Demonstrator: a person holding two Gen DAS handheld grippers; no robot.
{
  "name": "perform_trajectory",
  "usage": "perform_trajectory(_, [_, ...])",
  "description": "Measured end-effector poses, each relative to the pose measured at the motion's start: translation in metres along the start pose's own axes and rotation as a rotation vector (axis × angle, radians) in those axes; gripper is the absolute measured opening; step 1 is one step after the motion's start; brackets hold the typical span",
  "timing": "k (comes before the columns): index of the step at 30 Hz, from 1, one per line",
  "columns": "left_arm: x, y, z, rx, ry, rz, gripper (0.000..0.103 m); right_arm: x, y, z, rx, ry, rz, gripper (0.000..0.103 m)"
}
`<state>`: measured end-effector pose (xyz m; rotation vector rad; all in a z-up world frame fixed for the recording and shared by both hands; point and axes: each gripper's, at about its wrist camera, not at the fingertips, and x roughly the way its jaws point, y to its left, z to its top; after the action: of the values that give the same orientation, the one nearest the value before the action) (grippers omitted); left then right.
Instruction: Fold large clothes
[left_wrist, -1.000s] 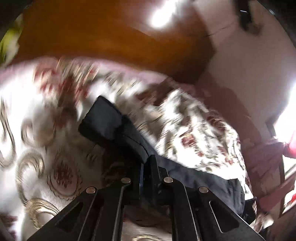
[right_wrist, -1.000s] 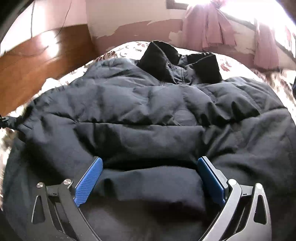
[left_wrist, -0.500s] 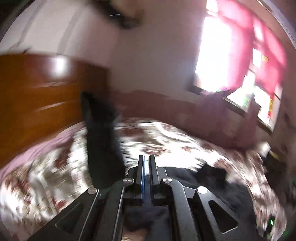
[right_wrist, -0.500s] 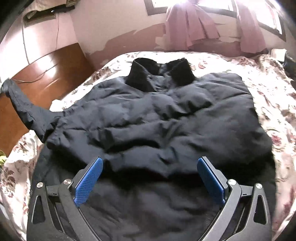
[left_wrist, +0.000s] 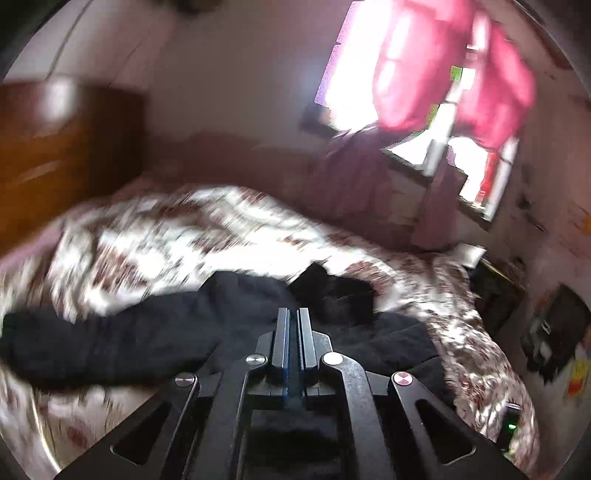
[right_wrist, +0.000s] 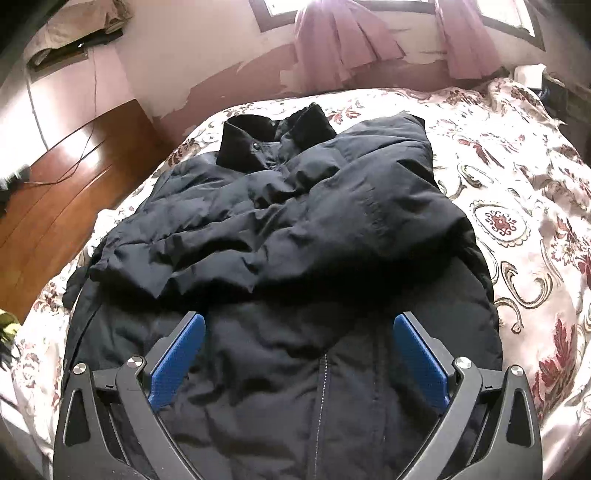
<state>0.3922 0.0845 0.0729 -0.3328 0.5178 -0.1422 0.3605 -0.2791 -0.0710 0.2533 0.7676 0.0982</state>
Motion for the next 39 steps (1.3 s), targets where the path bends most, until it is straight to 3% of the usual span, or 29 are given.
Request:
perform_trajectory(3, [0.012, 0.047, -0.020, -0.111, 0.078, 0.101, 0.023, -0.004, 0.007, 0.000, -0.014, -0.032, 0.019, 0.101])
perform_trajectory(6, [0.011, 0.110, -0.039, -0.246, 0.090, 0.210, 0.045, -0.003, 0.019, 0.003, -0.037, -0.057, 0.020, 0.101])
perform_trajectory(8, [0.004, 0.159, -0.050, -0.364, 0.079, 0.298, 0.077, -0.003, 0.028, 0.006, -0.052, -0.074, 0.031, 0.101])
perform_trajectory(10, [-0.005, 0.207, -0.063, -0.484, 0.053, 0.385, 0.078, -0.002, 0.037, 0.008, -0.065, -0.084, 0.045, 0.101])
perform_trajectory(14, [-0.001, 0.290, -0.088, -0.698, 0.098, 0.470, 0.078, 0.005, 0.051, 0.014, -0.087, -0.087, 0.059, 0.101])
perform_trajectory(19, [0.014, 0.367, -0.113, -0.946, 0.102, 0.459, 0.078, 0.011, 0.067, 0.013, -0.113, -0.084, 0.069, 0.101])
perform_trajectory(22, [0.021, 0.386, -0.120, -0.994, 0.072, 0.435, 0.077, 0.014, 0.077, 0.010, -0.151, -0.072, 0.070, 0.101])
perform_trajectory(24, [0.026, 0.390, -0.117, -0.992, 0.057, 0.419, 0.072, 0.017, 0.084, 0.008, -0.189, -0.063, 0.073, 0.101])
perform_trajectory(28, [0.036, 0.388, -0.108, -0.939, 0.054, 0.431, 0.007, 0.019, 0.091, 0.008, -0.227, -0.061, 0.067, 0.101])
perform_trajectory(31, [0.025, 0.369, -0.089, -0.844, -0.014, 0.464, 0.005, 0.019, 0.092, 0.008, -0.221, -0.058, 0.068, 0.101])
perform_trajectory(34, [0.009, 0.331, -0.051, -0.661, -0.079, 0.476, 0.005, 0.017, 0.090, 0.009, -0.207, -0.056, 0.077, 0.101])
perform_trajectory(37, [-0.006, 0.282, -0.004, -0.473, -0.148, 0.438, 0.005, 0.013, 0.088, 0.010, -0.186, -0.064, 0.085, 0.101])
perform_trajectory(39, [-0.018, 0.236, 0.031, -0.342, -0.194, 0.366, 0.005, 0.008, 0.085, 0.012, -0.167, -0.073, 0.095, 0.101])
